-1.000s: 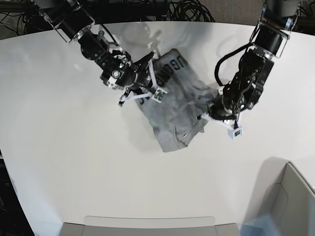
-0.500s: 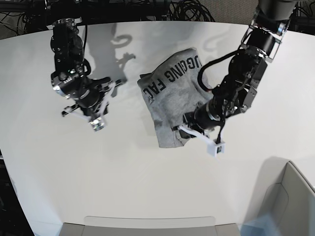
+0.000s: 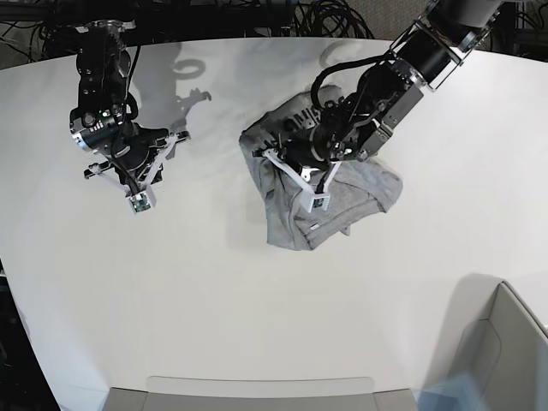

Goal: Fold the T-shirt properly

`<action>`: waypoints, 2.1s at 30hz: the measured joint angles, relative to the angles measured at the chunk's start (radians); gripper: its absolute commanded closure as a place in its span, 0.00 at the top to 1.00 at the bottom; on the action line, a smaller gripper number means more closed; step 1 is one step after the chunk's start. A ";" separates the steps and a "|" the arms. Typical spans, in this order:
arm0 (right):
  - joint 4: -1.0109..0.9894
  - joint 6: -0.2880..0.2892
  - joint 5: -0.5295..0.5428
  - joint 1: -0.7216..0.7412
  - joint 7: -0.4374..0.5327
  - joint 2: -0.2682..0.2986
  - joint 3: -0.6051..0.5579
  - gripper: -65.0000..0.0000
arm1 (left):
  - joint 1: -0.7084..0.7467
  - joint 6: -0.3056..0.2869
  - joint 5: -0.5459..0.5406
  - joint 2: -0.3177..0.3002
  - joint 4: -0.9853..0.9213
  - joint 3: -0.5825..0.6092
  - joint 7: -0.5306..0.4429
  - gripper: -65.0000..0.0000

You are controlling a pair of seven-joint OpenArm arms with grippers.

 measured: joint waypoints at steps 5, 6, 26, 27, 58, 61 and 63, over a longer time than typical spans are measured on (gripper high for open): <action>0.000 0.000 -0.001 -0.006 0.004 0.002 -0.003 0.00 | -0.007 -0.036 -0.026 -0.018 -0.059 0.012 -0.023 0.00; 0.000 0.000 -0.001 -0.006 0.006 0.002 -0.003 0.00 | -0.005 -0.039 -0.031 -0.037 -0.058 0.012 -0.024 0.00; 0.000 0.000 0.000 -0.008 0.003 0.002 -0.006 0.00 | 0.039 0.043 0.050 -0.357 0.039 -0.087 -0.018 0.00; 0.000 0.000 0.000 -0.008 0.003 0.002 -0.006 0.00 | 0.050 0.043 0.035 -0.355 0.065 -0.124 0.015 0.00; 0.170 0.006 -0.002 -0.438 0.621 0.002 -0.023 0.00 | 0.810 0.043 0.511 -0.310 0.480 -0.580 -0.810 0.00; 0.170 0.011 0.000 -0.487 0.635 -0.002 -0.003 0.00 | 0.895 0.045 0.514 -0.310 0.478 -0.597 -0.869 0.00; 0.170 0.008 -0.003 -0.510 0.632 -0.003 0.020 0.00 | 0.938 0.040 0.512 -0.312 0.475 -0.598 -0.888 0.00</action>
